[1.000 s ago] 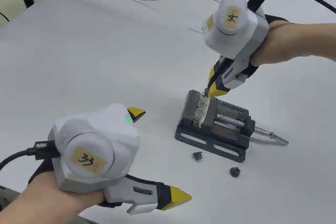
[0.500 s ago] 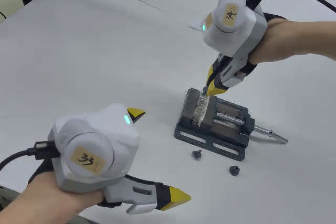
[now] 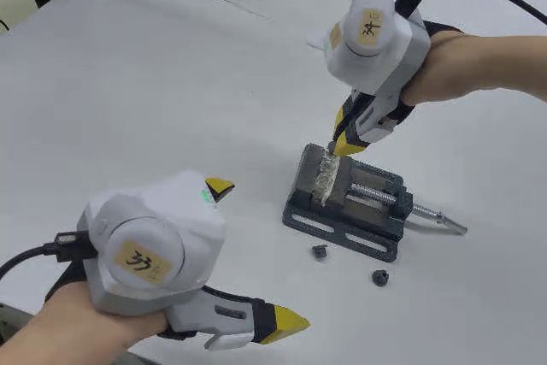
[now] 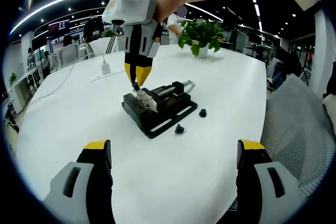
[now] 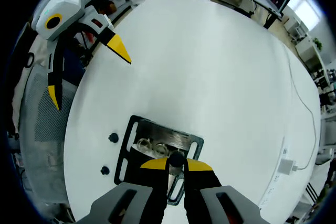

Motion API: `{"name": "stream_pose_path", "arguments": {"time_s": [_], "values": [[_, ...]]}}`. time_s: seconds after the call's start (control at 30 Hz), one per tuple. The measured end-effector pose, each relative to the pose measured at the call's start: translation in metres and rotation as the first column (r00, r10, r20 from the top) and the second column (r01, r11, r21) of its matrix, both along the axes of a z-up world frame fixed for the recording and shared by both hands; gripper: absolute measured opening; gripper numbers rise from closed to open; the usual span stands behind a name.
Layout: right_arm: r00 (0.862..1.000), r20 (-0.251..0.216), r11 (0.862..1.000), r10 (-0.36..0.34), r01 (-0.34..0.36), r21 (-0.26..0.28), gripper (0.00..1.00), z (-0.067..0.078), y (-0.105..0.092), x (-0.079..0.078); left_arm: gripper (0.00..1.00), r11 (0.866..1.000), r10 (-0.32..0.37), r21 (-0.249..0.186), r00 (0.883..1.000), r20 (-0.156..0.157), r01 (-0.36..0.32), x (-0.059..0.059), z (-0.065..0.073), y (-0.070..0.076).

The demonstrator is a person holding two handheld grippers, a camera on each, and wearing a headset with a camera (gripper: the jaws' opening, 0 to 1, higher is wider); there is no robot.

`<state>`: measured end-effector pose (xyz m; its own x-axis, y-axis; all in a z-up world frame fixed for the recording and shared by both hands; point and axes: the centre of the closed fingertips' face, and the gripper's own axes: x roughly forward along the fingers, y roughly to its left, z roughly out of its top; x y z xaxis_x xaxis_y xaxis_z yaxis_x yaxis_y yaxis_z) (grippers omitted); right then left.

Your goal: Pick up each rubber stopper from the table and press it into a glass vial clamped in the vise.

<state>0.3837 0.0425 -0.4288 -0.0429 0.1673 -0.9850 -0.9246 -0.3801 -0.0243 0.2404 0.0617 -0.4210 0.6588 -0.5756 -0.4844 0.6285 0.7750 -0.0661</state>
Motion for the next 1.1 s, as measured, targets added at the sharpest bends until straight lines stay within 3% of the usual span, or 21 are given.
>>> {"name": "stream_pose_path", "arguments": {"time_s": [0.23,0.3,0.33,0.37,0.43,0.57,0.77,1.1], "values": [[1.000,0.007,1.000,0.011,-0.011,0.008,0.06,0.002,0.002,-0.001,0.99,1.000,0.000,-0.005,1.000,-0.003,0.000,0.000,0.000,-0.001],[1.000,-0.011,1.000,-0.001,0.001,0.014,0.06,0.004,0.005,-0.005,0.99,1.000,0.001,-0.009,1.000,-0.003,-0.001,0.000,0.000,-0.002],[1.000,0.008,1.000,0.020,-0.020,0.007,0.06,0.004,0.005,-0.005,0.99,1.000,0.002,-0.008,1.000,-0.004,-0.002,0.000,-0.001,-0.002],[0.997,0.063,0.999,0.045,-0.045,0.010,0.06,0.005,0.006,0.003,0.98,1.000,-0.001,-0.008,1.000,-0.007,0.001,-0.001,-0.001,-0.002],[1.000,0.003,1.000,0.001,-0.001,0.017,0.06,0.004,0.005,-0.005,0.99,1.000,0.002,-0.008,1.000,-0.002,-0.002,0.000,-0.001,-0.001],[1.000,0.015,1.000,0.000,0.000,0.016,0.06,0.005,-0.002,0.004,0.98,1.000,0.007,-0.010,1.000,-0.005,-0.007,0.000,-0.001,-0.001],[0.999,-0.004,0.999,-0.034,0.034,0.028,0.06,0.004,-0.004,0.001,0.98,1.000,0.000,-0.012,1.000,-0.008,0.000,0.000,-0.002,-0.004],[1.000,-0.011,0.999,-0.021,0.021,0.030,0.06,0.000,0.000,-0.001,0.98,1.000,0.002,-0.007,1.000,-0.017,-0.002,-0.003,-0.005,-0.002]]}}
